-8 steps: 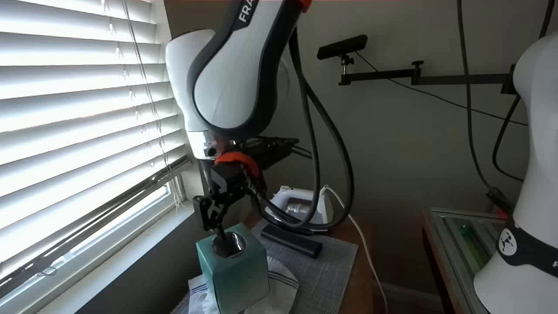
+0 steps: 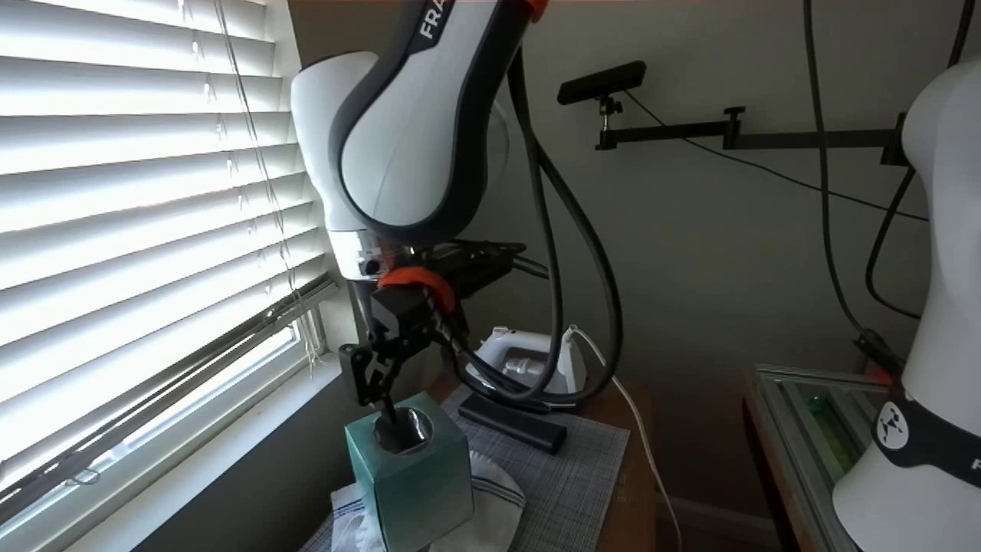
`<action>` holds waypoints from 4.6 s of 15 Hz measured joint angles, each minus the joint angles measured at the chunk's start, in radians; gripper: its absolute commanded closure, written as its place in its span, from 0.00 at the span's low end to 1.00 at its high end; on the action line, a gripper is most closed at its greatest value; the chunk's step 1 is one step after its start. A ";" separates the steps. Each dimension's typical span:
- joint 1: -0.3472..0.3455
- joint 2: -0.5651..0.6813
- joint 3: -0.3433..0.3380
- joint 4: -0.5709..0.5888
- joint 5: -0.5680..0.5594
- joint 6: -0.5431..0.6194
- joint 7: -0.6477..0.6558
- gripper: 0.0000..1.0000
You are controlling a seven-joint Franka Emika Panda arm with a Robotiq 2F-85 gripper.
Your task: Remove the box from the towel
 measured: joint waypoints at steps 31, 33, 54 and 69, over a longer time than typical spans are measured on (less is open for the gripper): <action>0.000 0.000 -0.002 0.000 -0.013 0.000 0.003 0.00; -0.005 0.001 -0.016 -0.002 -0.077 -0.006 0.010 0.00; -0.103 -0.023 0.144 -0.065 0.134 -0.064 -1.087 0.00; -0.132 0.085 0.195 0.050 0.163 0.012 -1.087 0.00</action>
